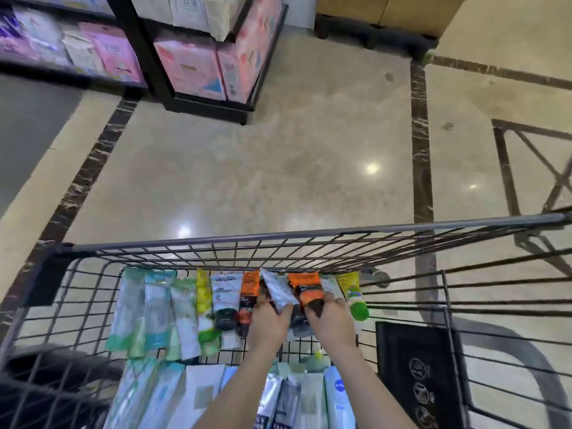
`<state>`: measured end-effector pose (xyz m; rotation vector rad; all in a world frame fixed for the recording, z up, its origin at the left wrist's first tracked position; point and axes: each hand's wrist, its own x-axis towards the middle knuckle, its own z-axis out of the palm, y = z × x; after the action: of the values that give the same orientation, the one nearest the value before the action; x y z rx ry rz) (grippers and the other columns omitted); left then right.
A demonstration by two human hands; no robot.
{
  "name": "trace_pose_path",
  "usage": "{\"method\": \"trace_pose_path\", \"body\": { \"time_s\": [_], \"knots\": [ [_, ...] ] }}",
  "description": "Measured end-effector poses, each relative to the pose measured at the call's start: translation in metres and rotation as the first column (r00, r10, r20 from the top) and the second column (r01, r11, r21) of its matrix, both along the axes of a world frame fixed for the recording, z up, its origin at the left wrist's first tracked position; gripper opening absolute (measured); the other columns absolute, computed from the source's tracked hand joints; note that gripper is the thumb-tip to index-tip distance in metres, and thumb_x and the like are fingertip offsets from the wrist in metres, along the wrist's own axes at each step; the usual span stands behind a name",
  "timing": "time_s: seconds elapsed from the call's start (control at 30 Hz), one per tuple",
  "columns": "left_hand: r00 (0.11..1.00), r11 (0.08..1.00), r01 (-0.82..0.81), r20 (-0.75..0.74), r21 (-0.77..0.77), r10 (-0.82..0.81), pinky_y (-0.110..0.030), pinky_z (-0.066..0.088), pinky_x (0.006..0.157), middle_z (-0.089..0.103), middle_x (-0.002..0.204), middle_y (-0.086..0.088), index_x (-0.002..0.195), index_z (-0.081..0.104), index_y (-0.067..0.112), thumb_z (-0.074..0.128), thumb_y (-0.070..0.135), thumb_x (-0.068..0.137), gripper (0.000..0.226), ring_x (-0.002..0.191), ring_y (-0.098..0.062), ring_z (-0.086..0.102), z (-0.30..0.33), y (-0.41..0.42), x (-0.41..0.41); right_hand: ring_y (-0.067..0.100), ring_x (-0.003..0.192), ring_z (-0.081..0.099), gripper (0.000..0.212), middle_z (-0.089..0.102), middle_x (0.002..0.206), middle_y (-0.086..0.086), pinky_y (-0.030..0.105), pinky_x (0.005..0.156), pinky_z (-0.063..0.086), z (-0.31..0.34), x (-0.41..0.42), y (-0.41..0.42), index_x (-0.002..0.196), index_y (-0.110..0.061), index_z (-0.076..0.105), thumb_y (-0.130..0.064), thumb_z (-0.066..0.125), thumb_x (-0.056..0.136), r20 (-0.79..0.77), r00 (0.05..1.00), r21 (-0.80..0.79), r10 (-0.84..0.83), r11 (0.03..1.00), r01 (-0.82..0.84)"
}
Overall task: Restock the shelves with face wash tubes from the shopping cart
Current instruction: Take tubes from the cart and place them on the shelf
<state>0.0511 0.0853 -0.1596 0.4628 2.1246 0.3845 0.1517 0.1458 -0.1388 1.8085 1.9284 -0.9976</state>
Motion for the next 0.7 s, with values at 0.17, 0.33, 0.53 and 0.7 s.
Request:
{"method": "trace_pose_path", "body": {
  "time_s": [0.17, 0.33, 0.53, 0.7],
  "knots": [
    [0.993, 0.992, -0.112, 0.028, -0.05, 0.114, -0.029, 0.044, 0.076, 0.06, 0.118, -0.01, 0.123, 0.044, 0.013, 0.059, 0.05, 0.084, 0.056, 0.105, -0.03, 0.059, -0.002, 0.014, 0.003, 0.031, 0.118, 0.052, 0.055, 0.042, 0.135, 0.013, 0.034, 0.091, 0.044, -0.014, -0.002, -0.001, 0.138, -0.01, 0.03, -0.035, 0.049, 0.094, 0.016, 0.999, -0.042, -0.044, 0.998, 0.045],
    [0.989, 0.982, -0.134, 0.045, -0.13, 0.141, -0.03, 0.044, 0.079, 0.06, 0.121, -0.011, 0.121, 0.046, 0.011, 0.058, 0.048, 0.086, 0.053, 0.108, -0.03, 0.059, -0.002, 0.022, 0.003, 0.028, 0.115, 0.054, 0.052, 0.053, 0.128, 0.012, 0.031, 0.087, 0.044, -0.023, 0.0, 0.003, 0.133, -0.011, 0.038, -0.034, 0.055, 0.091, -0.017, 0.993, -0.031, -0.121, 0.992, 0.12],
    [0.932, 0.953, -0.301, 0.2, -0.034, 0.302, -0.029, 0.048, 0.082, 0.063, 0.117, -0.01, 0.123, 0.051, 0.012, 0.065, 0.031, 0.084, 0.045, 0.101, -0.028, 0.06, 0.002, 0.015, -0.004, 0.029, 0.109, 0.058, 0.044, 0.062, 0.118, 0.01, 0.03, 0.084, 0.044, -0.024, 0.001, 0.002, 0.126, -0.014, 0.05, -0.031, 0.06, 0.087, -0.117, 0.944, -0.11, -0.307, 0.949, 0.295],
    [0.827, 0.886, -0.464, 0.37, 0.025, 0.423, -0.045, 0.053, 0.087, 0.066, 0.101, -0.008, 0.11, 0.057, 0.012, 0.071, 0.023, 0.073, 0.041, 0.093, -0.028, 0.064, 0.015, -0.001, -0.007, 0.028, 0.095, 0.061, 0.045, 0.065, 0.11, 0.017, 0.027, 0.075, 0.042, -0.013, 0.009, -0.01, 0.118, -0.003, 0.056, -0.02, 0.07, 0.08, -0.274, 0.753, -0.302, -0.599, 0.796, 0.524]
  ]
}}
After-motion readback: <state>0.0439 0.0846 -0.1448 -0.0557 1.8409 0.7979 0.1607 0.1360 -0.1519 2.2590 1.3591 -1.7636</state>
